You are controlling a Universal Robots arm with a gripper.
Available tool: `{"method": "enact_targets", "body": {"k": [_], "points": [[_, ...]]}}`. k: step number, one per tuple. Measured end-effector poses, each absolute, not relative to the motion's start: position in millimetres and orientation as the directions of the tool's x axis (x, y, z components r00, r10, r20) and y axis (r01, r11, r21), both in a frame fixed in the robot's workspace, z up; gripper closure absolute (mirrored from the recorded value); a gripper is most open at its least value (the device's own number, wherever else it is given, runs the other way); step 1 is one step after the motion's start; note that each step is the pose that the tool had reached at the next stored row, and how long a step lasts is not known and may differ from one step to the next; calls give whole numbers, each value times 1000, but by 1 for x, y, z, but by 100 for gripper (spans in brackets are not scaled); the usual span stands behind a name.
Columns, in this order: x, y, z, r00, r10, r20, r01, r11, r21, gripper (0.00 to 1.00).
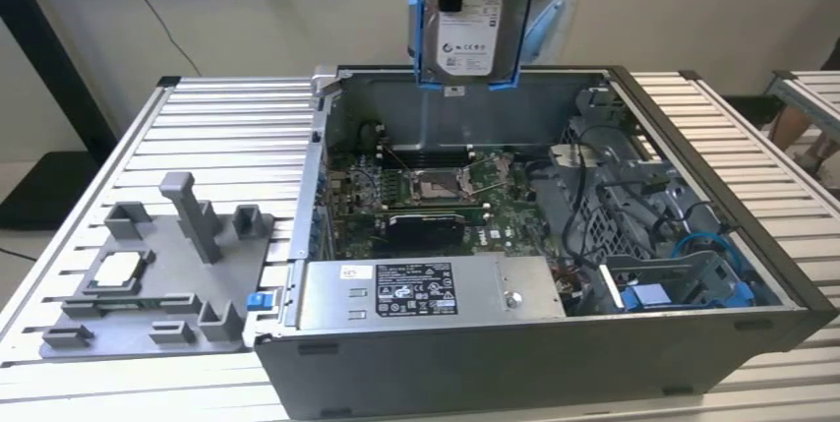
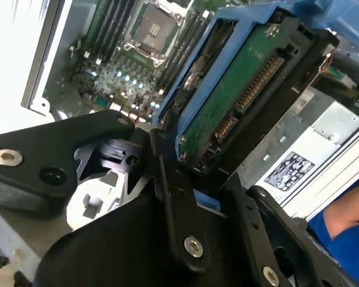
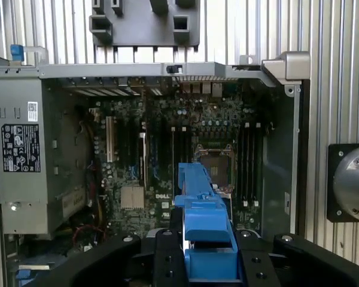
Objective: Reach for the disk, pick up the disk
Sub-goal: 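Pick up the disk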
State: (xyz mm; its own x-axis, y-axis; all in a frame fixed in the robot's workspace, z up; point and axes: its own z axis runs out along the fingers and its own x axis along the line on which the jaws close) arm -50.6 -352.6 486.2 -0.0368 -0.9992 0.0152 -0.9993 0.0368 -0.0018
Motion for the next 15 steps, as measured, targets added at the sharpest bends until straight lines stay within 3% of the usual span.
{"method": "enact_targets", "body": {"k": [15], "points": [[18, -353, 485, -37, -999, 15, -999, 37, -1, 100]]}}
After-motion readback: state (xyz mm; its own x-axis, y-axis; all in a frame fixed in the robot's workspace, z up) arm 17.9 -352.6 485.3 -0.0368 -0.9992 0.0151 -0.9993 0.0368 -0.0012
